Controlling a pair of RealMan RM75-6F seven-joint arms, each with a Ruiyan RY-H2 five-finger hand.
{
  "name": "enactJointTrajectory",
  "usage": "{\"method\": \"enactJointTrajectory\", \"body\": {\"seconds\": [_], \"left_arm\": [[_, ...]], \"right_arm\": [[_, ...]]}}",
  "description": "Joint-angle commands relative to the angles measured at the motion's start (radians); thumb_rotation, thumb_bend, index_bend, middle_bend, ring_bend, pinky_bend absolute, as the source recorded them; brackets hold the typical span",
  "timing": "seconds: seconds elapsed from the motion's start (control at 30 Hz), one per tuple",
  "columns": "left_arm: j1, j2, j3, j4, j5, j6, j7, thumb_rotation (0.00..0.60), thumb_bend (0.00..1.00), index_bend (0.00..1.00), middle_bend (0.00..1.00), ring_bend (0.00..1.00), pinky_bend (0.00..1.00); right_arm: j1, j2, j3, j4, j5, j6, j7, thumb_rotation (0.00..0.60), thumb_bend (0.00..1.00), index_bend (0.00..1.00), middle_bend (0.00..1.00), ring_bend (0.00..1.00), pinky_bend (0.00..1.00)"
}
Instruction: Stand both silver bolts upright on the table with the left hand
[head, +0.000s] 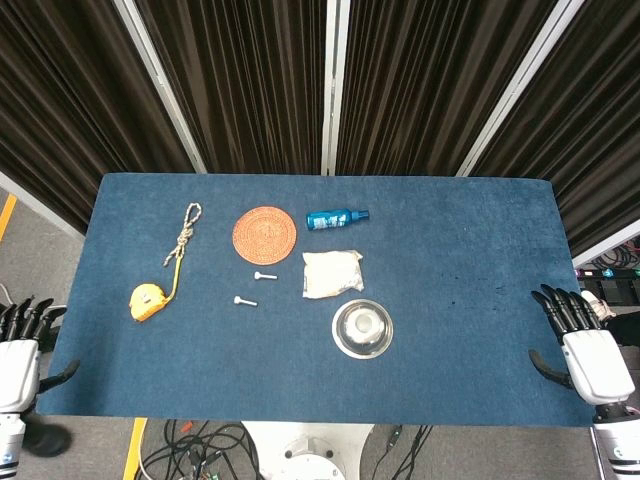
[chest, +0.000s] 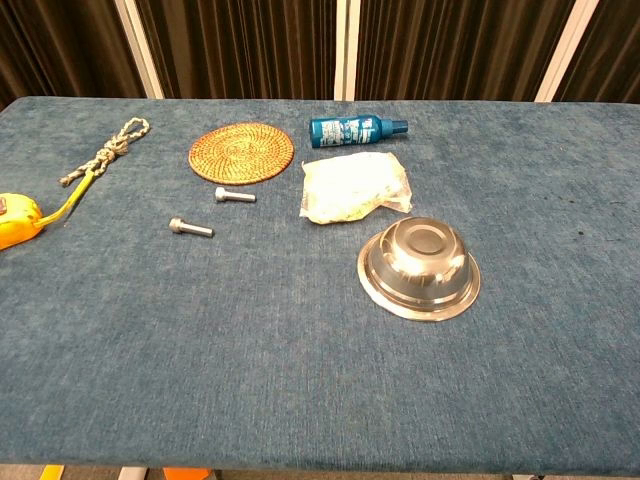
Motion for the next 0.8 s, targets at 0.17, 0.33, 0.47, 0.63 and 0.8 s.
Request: {"method": "enactJointTrajectory", "body": {"seconds": [0.17, 0.33, 0.47, 0.63, 0.8], "left_arm": [[0.002, 0.005, 0.001, 0.000, -0.001, -0.001, 0.003, 0.600, 0.15, 0.20, 0.11, 0.00, 0.00], [0.003, 0.011, 0.002, -0.009, 0.005, 0.003, 0.009, 0.600, 0.15, 0.21, 0.11, 0.00, 0.00], [-0.004, 0.016, -0.003, -0.016, 0.010, -0.001, 0.017, 0.600, 0.15, 0.21, 0.11, 0.00, 0.00], [-0.044, 0.036, -0.011, -0.036, 0.043, -0.038, 0.002, 0.600, 0.15, 0.21, 0.11, 0.00, 0.00], [-0.147, 0.067, -0.051, -0.083, 0.099, -0.120, -0.019, 0.600, 0.15, 0.27, 0.13, 0.00, 0.00]], "right_arm": [[0.000, -0.002, -0.001, 0.003, -0.001, 0.000, 0.001, 0.600, 0.22, 0.00, 0.05, 0.00, 0.00], [-0.003, -0.004, -0.003, 0.009, -0.002, 0.005, 0.009, 0.600, 0.22, 0.00, 0.05, 0.00, 0.00], [-0.008, -0.004, -0.005, 0.015, -0.003, 0.012, 0.016, 0.600, 0.22, 0.00, 0.05, 0.00, 0.00], [-0.008, 0.001, -0.004, 0.014, -0.004, 0.014, 0.012, 0.600, 0.22, 0.00, 0.05, 0.00, 0.00], [0.001, 0.004, -0.003, 0.007, -0.016, 0.009, 0.005, 0.600, 0.22, 0.00, 0.05, 0.00, 0.00]]}}
